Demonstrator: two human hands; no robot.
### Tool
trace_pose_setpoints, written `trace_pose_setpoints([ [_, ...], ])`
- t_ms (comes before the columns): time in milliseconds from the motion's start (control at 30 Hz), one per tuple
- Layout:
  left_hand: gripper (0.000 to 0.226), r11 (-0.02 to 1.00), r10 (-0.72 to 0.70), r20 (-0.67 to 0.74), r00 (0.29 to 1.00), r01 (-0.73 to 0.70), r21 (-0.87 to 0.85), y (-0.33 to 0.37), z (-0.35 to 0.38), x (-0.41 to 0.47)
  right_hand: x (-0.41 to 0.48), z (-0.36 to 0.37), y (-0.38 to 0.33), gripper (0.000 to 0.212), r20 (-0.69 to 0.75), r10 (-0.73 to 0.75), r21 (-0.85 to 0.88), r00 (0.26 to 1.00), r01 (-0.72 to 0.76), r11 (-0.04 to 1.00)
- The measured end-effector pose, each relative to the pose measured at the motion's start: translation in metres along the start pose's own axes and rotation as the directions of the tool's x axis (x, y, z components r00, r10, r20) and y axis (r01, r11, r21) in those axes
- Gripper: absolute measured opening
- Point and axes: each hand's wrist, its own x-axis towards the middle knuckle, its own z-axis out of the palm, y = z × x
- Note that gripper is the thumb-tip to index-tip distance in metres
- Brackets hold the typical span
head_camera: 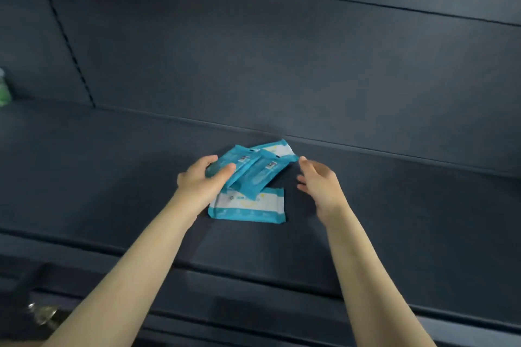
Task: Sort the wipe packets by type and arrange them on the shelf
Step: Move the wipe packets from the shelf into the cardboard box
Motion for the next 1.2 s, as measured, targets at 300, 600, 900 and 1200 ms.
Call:
trace_pose_setpoints([
  [300, 0.112, 0.751, 0.016, 0.248, 0.969, -0.175, 0.636, 0.029, 0.020, 0.038, 0.056, 0.033, -0.019, 0.015, -0.025, 0.067, -0.081, 0.997, -0.069, 0.994],
  [600, 0.096, 0.644, 0.075, 0.341, 0.937, -0.306, 0.701, 0.021, -0.006, 0.067, 0.043, 0.012, -0.017, 0.009, -0.176, 0.215, 0.476, 0.961, -0.109, 0.873],
  [900, 0.078, 0.820, 0.119, 0.368, 0.922, -0.300, 0.488, 0.017, -0.016, 0.099, -0.018, -0.012, -0.016, 0.010, -0.303, 0.180, 0.597, 0.936, 0.040, 0.801],
  [1200, 0.062, 0.775, 0.133, 0.567, 0.813, -0.442, 0.452, 0.012, -0.025, 0.096, -0.095, 0.023, 0.002, 0.019, -0.171, 0.102, 0.309, 0.980, -0.045, 0.950],
])
